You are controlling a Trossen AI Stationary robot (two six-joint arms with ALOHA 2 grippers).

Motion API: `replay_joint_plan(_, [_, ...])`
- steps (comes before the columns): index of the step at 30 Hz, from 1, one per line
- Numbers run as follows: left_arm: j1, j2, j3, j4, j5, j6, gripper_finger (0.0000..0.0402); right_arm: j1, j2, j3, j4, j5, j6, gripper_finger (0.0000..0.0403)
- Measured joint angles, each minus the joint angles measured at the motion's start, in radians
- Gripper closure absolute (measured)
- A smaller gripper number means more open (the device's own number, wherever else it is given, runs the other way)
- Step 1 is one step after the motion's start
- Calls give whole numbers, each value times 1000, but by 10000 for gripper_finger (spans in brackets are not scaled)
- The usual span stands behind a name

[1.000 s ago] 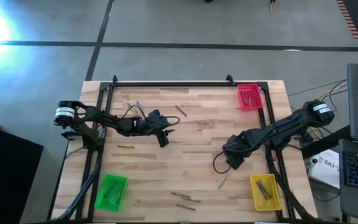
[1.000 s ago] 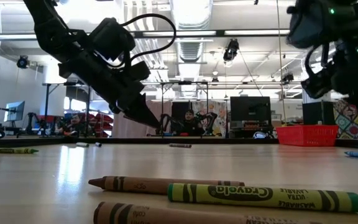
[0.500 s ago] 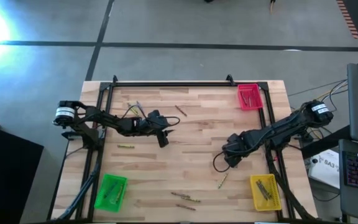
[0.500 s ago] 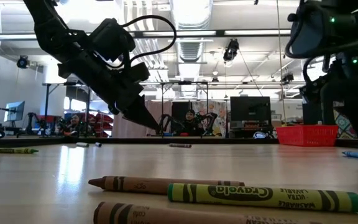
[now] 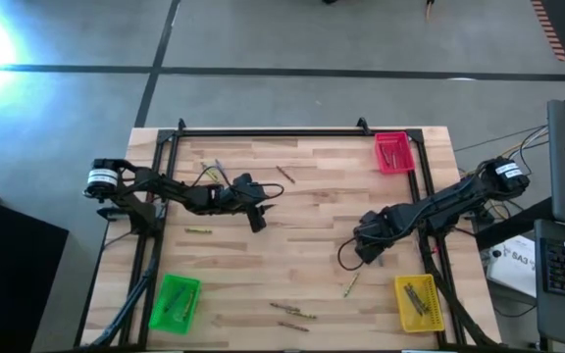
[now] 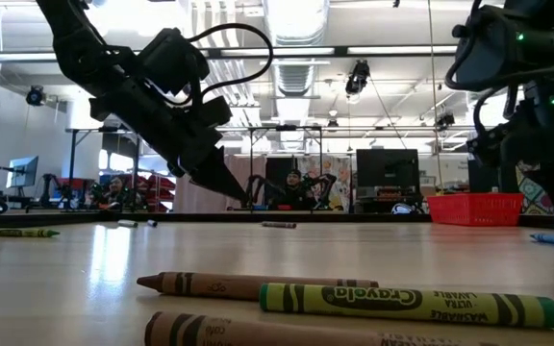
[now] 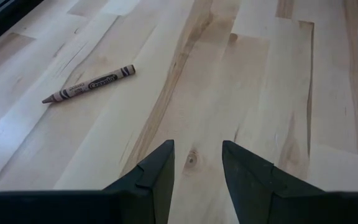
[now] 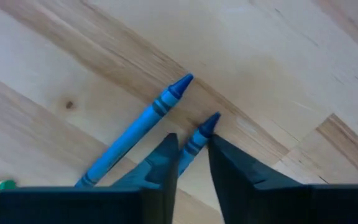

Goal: Sort crayons
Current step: Put the blue crayon into the red bin

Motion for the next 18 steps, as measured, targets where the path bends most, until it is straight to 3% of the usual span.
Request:
replay_joint_plan(5, [0, 0, 0, 1, 0, 0, 283, -8, -6, 0, 8, -16, -40, 385])
replay_joint_plan(10, [0, 0, 0, 1, 0, 0, 283, -47, -26, 40, 6, -16, -110, 389])
replay_joint_plan(14, [0, 0, 5, 6, 0, 0, 283, -141, -67, 108, -4, 112, -234, 390])
replay_joint_plan(18, [0, 0, 13, 9, 0, 2, 283, -293, -88, 166, -16, 309, -388, 390])
